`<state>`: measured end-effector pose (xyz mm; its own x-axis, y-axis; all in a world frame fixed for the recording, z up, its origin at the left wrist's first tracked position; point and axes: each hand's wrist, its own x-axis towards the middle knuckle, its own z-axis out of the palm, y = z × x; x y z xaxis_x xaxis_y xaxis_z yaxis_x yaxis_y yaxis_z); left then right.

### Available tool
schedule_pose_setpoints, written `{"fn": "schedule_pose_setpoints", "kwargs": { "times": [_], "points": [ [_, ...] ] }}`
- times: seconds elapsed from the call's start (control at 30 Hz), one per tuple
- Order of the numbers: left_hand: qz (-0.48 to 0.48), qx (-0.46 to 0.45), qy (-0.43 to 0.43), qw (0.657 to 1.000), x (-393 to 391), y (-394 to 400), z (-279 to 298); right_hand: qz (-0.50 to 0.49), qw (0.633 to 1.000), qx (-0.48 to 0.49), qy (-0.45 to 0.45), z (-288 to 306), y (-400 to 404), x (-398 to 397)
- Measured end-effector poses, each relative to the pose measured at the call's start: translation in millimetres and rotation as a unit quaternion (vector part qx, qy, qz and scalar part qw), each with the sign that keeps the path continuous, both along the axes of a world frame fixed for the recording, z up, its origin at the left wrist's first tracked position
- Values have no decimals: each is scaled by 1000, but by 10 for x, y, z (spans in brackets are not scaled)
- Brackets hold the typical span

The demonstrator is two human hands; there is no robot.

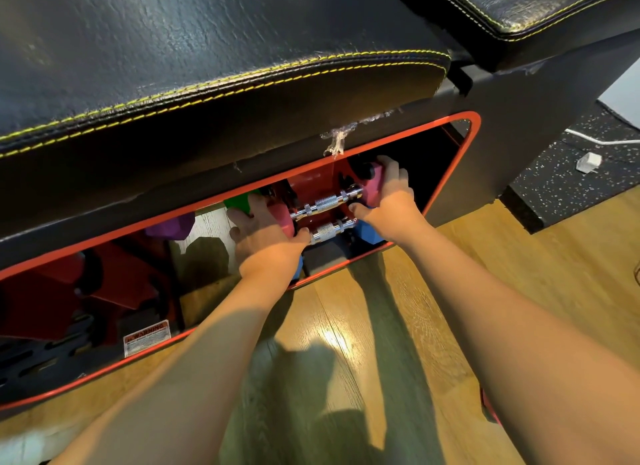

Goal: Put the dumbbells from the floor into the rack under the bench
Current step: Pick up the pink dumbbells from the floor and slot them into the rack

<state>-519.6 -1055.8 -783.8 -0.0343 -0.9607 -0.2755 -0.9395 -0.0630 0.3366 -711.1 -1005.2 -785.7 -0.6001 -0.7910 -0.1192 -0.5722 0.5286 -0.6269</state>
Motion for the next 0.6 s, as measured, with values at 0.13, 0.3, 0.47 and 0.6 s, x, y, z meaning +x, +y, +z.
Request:
{"fn": "schedule_pose_setpoints", "kwargs": {
  "times": [0.13,0.3,0.47,0.6],
  "points": [
    [1,9,-6,1000,-1,-16,-69,2,1000,4,0,-4,9,-11],
    [-2,2,-11,1000,36,-35,-121,-1,1000,26,3,14,-8,5],
    [-32,6,-2,999,49,-78,-123,9,1000,17,-9,44,67,14],
    [-41,36,6,998,137,79,-148,8,999,-26,-34,39,451,32]
  ]
}}
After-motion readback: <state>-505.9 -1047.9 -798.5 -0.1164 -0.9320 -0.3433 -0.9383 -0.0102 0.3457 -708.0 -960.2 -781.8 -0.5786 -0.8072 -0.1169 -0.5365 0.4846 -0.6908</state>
